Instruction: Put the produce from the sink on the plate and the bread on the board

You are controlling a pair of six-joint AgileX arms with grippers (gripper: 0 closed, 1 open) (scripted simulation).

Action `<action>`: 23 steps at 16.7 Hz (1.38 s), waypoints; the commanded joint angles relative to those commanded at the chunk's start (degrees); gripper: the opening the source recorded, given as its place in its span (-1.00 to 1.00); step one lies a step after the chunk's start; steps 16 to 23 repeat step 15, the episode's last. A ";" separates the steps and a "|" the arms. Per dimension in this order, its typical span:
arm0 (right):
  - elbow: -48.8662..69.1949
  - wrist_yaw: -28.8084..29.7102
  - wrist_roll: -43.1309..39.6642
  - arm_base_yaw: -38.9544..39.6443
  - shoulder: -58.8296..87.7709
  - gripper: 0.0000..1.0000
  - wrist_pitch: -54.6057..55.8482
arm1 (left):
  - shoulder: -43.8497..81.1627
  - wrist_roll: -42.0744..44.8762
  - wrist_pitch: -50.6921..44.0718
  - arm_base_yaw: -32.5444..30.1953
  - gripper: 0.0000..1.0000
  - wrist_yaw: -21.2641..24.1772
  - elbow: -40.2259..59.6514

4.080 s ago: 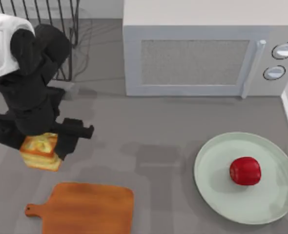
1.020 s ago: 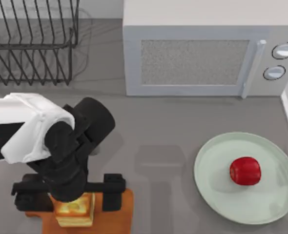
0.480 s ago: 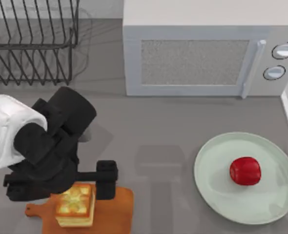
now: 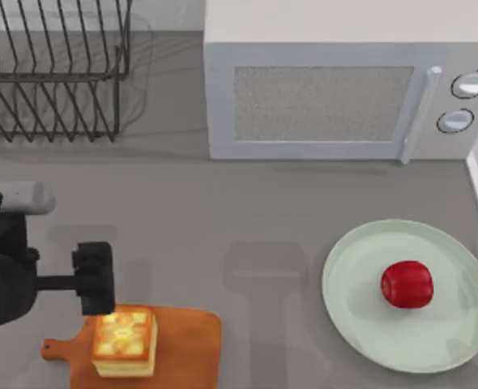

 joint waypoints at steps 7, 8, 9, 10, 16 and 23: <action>0.00 0.00 0.00 0.00 0.00 1.00 0.00 | -36.24 13.00 16.24 14.33 1.00 0.00 -18.73; 0.00 0.00 0.00 0.00 0.00 1.00 0.00 | -40.16 14.62 18.34 16.06 1.00 -0.05 -20.80; 0.00 0.00 0.00 0.00 0.00 1.00 0.00 | -43.50 16.07 20.27 17.61 1.00 -0.10 -22.62; 0.00 0.00 0.00 0.00 0.00 1.00 0.00 | -46.24 17.32 21.96 18.96 1.00 -0.14 -24.15; 0.00 0.00 0.00 0.00 0.00 1.00 0.00 | -51.22 19.78 25.39 21.56 1.00 -0.23 -26.97; 0.00 0.00 0.00 0.00 0.00 1.00 0.00 | -51.22 19.78 25.39 21.56 1.00 -0.23 -26.97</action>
